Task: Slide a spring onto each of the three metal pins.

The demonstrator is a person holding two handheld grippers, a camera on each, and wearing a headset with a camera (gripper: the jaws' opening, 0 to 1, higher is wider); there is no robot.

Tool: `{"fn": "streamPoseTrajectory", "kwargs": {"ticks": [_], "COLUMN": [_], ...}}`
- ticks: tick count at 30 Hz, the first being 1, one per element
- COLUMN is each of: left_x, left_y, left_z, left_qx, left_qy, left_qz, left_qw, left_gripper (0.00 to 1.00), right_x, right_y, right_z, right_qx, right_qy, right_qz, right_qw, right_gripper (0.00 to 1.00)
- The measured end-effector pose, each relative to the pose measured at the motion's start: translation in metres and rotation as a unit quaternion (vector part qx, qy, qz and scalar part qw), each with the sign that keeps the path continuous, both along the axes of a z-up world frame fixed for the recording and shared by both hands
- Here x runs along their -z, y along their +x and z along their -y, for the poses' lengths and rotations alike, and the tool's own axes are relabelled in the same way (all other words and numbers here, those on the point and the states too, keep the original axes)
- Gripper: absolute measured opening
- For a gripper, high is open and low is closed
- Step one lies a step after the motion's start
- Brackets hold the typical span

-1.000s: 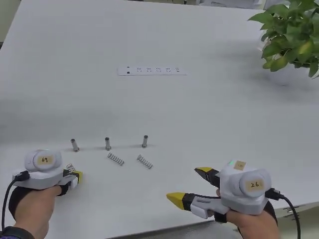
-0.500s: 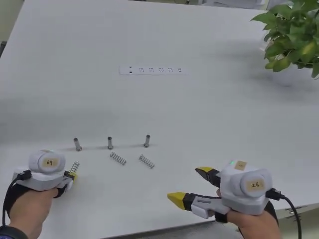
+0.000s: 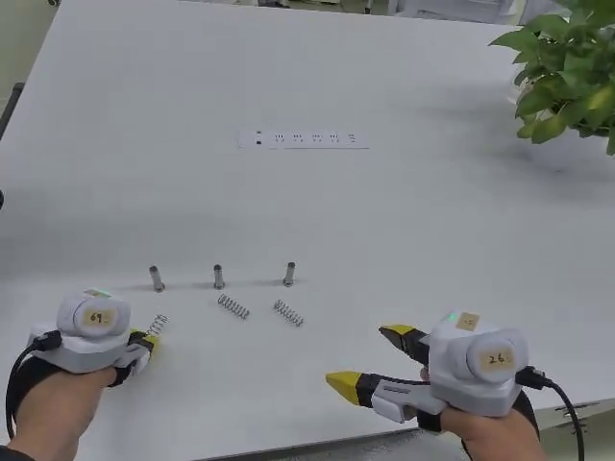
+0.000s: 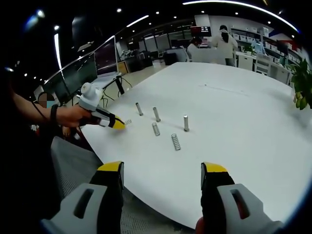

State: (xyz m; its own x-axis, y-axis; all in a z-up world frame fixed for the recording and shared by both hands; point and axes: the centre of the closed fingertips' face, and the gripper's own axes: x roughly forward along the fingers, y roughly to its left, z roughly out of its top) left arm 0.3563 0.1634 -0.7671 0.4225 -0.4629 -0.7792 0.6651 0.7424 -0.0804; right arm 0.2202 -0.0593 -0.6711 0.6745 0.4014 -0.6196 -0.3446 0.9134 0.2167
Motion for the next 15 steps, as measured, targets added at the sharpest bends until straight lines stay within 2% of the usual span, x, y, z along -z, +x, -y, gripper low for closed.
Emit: {"fn": "streamPoseTrajectory", "kwargs": {"ticks": [3, 6, 10, 15], "left_x": [-0.004, -0.007, -0.016, -0.027], "left_y": [-0.008, -0.009, -0.021, -0.030], "left_z": [0.004, 0.006, 0.014, 0.025], "left_qx": [0.016, 0.018, 0.037, 0.054], "left_qy": [0.000, -0.008, -0.015, -0.027], "left_qz": [0.005, 0.004, 0.012, 0.021], "left_qw": [0.9999, 0.9998, 0.9991, 0.9979], "left_gripper": [0.02, 0.02, 0.02, 0.02], "right_x": [0.001, 0.003, 0.005, 0.006], "right_y": [0.000, 0.000, 0.002, 0.004], "right_z": [-0.003, -0.007, -0.013, -0.022], "right_qx": [-0.003, -0.006, -0.012, -0.021], "right_qy": [0.001, 0.003, 0.008, 0.013], "right_qz": [-0.001, -0.002, -0.004, -0.003], "right_qw": [1.0000, 1.0000, 0.9999, 0.9997], "right_gripper": [0.62, 0.62, 0.61, 0.60]}}
